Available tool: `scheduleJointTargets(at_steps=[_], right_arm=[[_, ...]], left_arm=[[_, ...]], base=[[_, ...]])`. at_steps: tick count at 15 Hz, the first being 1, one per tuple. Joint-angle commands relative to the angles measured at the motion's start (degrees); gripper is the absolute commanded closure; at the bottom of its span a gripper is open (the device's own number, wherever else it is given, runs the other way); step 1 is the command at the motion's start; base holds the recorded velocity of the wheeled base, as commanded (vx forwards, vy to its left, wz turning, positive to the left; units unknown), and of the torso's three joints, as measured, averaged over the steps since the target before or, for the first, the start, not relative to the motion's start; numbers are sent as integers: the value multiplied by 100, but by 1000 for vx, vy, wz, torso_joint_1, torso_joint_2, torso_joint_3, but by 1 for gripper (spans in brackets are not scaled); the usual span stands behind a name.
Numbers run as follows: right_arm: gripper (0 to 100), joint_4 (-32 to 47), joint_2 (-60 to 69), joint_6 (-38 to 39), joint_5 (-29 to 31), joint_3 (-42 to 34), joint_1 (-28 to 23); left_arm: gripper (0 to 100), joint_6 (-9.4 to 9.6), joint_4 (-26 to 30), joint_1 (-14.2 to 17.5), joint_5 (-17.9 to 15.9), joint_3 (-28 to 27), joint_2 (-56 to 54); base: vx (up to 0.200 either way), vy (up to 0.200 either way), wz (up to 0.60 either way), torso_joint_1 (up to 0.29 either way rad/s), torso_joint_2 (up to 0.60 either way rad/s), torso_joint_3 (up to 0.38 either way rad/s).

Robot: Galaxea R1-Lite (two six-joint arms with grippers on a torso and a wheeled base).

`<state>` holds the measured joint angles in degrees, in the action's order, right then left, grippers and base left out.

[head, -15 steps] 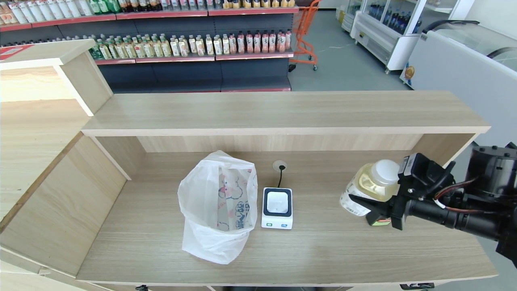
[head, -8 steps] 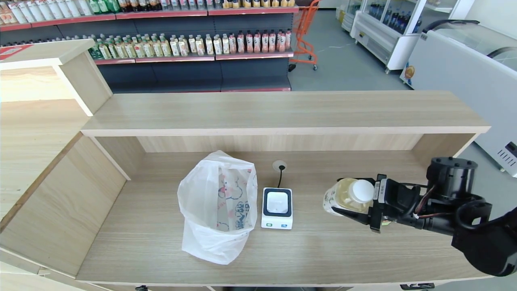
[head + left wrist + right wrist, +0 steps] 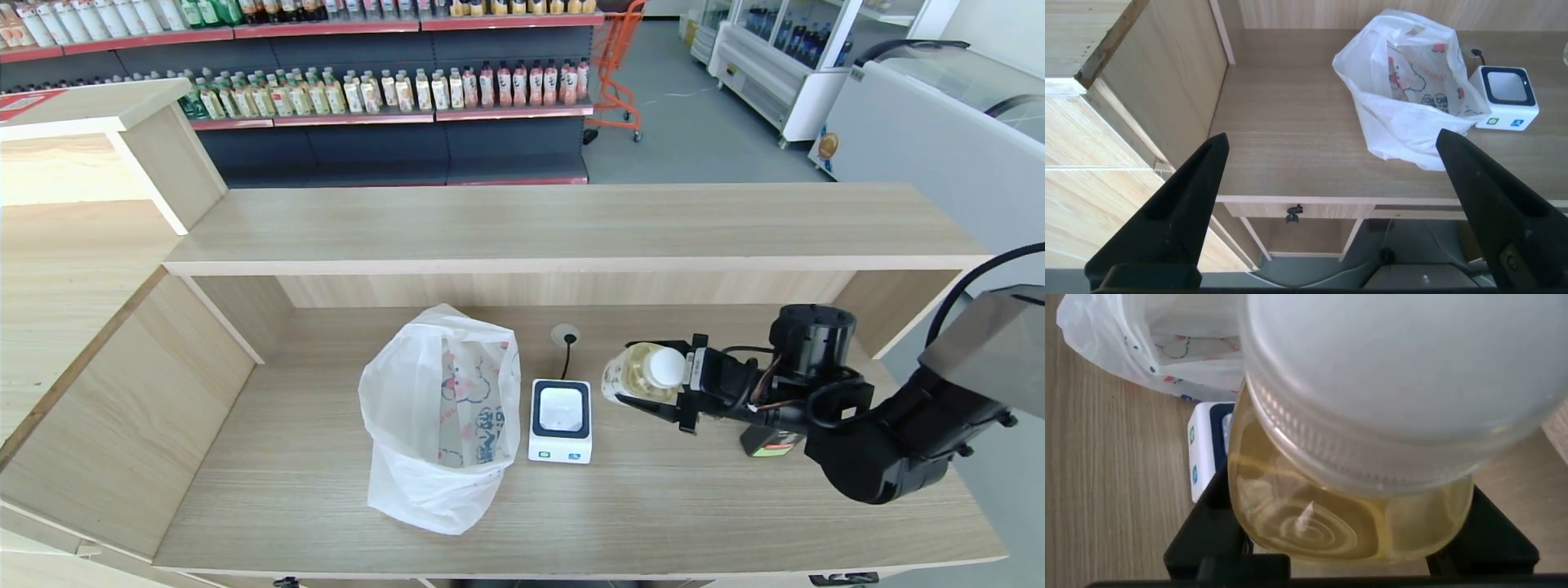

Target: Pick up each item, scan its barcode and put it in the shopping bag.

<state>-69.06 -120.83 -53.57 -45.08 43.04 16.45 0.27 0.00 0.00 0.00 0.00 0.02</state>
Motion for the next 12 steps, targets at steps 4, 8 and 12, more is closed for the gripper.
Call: scheduleJointTargets(at_steps=[4,8,12], right_arm=[[100,-81,-573,74,-185,327,175],[100,-99,-854,74,-229,670,272],[100,-99,-1056,39,-343,934,272]], left_arm=[[0,0,0,0,0,0,-2],[0,0,0,0,0,0,-2],[0,0,0,0,0,0,-2]], base=[[0,0,0,0,0,0],[0,0,0,0,0,0],[0,0,0,0,0,0]])
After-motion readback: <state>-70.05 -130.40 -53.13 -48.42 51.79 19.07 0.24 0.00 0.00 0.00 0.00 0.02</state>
